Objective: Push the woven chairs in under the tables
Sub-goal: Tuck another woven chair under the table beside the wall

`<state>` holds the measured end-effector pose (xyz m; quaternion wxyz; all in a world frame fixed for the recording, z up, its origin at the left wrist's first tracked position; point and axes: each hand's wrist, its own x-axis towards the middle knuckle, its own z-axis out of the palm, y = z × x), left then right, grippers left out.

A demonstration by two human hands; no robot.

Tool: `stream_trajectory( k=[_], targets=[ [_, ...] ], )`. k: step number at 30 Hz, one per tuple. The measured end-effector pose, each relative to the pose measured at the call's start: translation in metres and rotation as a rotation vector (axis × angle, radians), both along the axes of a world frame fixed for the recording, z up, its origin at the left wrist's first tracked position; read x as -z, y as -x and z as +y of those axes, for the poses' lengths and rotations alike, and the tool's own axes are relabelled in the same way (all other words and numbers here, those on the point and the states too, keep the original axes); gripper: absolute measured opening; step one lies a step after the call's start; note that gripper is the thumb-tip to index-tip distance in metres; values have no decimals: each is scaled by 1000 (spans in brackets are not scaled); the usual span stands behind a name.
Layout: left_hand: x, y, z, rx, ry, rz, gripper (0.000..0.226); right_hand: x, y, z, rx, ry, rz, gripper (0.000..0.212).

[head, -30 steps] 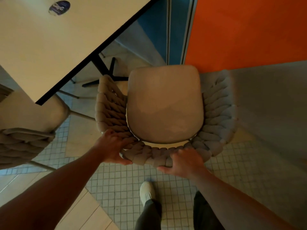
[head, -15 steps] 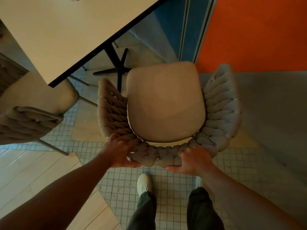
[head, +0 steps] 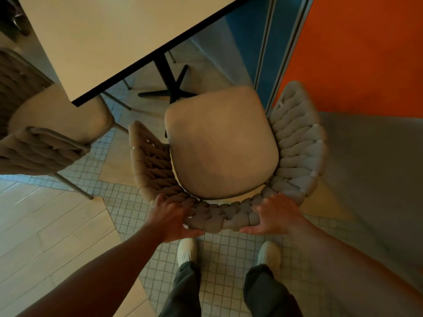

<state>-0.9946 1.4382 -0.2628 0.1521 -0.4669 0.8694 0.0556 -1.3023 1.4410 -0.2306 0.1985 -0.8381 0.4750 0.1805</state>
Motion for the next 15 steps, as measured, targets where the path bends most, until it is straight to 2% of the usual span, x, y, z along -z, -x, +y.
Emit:
stream_trajectory(
  k=[7,12,15],
  targets=[
    [4,35,13,-98,42,12,81,29,43,-23,-122,100,-66,100],
    [1,43,15,-154,21,55,85,36,52,-28,-104,125,-118,100],
    [-1,42,23,-217,-5,88,86,35,52,-21,-52,117,-127,91]
  ],
)
